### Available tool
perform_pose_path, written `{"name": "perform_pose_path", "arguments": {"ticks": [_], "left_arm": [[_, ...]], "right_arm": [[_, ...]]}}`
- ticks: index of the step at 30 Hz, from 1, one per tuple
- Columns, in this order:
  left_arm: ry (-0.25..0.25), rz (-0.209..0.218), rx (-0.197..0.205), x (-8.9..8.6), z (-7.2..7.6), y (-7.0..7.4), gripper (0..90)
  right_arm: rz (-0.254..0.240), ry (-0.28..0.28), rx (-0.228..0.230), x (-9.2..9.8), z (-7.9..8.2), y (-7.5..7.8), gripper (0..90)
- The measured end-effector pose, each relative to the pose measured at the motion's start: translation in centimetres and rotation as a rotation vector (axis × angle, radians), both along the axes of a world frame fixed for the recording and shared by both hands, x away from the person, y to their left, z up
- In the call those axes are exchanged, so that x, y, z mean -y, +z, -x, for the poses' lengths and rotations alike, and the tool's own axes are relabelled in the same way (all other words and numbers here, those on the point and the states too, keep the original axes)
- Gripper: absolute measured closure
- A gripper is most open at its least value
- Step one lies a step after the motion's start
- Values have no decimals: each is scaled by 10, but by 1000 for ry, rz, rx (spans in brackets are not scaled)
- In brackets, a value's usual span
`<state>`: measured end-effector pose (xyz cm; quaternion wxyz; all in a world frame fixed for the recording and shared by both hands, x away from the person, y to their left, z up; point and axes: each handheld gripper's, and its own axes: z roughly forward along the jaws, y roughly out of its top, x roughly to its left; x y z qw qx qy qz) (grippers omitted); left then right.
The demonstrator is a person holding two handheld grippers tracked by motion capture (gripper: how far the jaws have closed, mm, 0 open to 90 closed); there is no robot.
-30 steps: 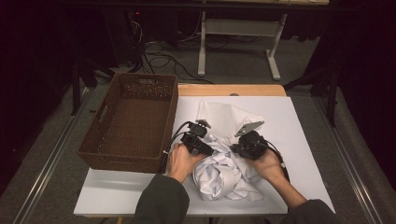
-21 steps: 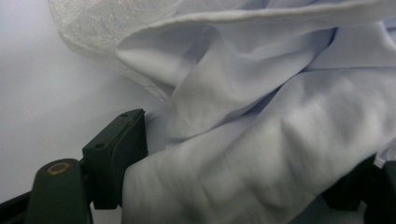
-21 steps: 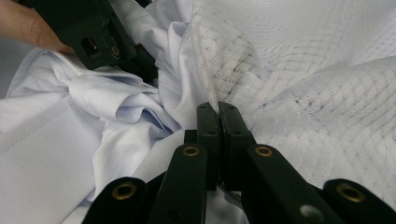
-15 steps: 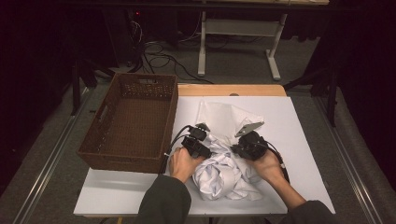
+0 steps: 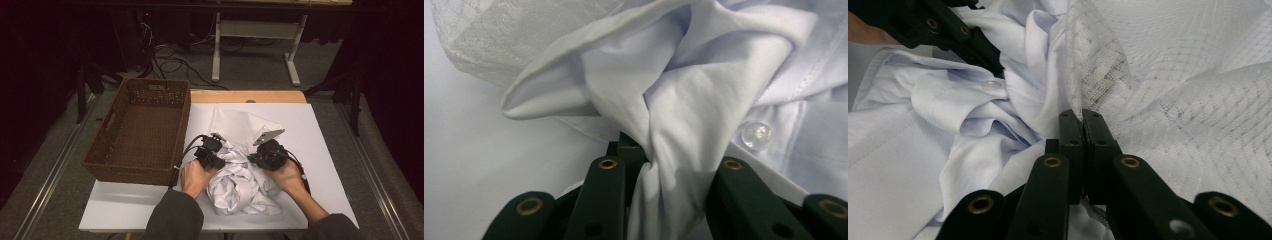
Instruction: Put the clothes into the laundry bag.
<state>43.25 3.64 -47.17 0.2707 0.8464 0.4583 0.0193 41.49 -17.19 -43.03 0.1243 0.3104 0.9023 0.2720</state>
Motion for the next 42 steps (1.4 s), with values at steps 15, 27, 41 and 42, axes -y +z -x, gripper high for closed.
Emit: {"name": "perform_pose_path", "arguments": {"ticks": [15, 27, 41, 42], "left_arm": [[-52, 70, 91, -4, 18, 27, 792], [-135, 85, 120, 17, 21, 33, 814], [-115, -13, 87, 51, 1, 4, 826], [-101, -18, 95, 51, 0, 3, 824]], "right_arm": [[-18, 4, 7, 0, -2, 2, 894], [-42, -17, 20, 4, -5, 13, 894], [-67, 14, 65, 0, 1, 21, 895], [-60, 16, 61, 0, 2, 20, 895]]}}
